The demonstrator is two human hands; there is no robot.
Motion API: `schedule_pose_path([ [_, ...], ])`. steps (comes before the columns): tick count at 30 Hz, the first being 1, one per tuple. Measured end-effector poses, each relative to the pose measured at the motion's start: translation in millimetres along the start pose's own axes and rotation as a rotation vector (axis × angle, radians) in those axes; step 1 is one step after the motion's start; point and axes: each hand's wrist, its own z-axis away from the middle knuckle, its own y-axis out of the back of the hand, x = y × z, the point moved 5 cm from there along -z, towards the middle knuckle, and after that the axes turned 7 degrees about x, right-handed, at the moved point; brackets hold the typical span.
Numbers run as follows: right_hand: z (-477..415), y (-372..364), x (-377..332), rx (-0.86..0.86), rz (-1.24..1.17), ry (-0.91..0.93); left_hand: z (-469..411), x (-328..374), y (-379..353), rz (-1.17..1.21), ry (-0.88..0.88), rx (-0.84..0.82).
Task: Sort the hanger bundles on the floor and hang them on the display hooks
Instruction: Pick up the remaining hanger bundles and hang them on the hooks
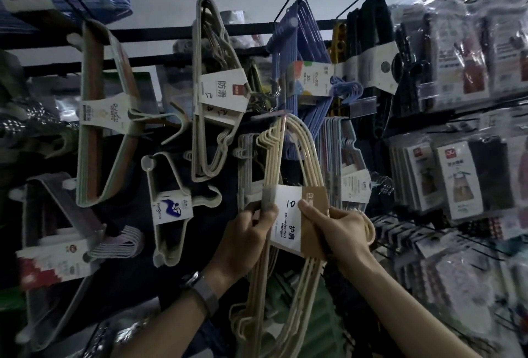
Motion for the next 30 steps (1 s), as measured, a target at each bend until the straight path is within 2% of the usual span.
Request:
schedule_pose_path([
  [8,-3,-14,3,-0.024,0.011,0.021,4,-6,8,0.05,0.013,-0.003],
  [19,-16,-22,23,-0.063,-0.049,0.007,13,-18,7,0.007,-0.087,0.128],
  [23,-32,-31,28,-0.092,0.003,0.0,4,-34,7,0.02,-0.009,0.192],
  [30,-100,-53,46,-0.143,0.256,-0.038,-43,-56,-1,-0.101,0.141,0.208],
])
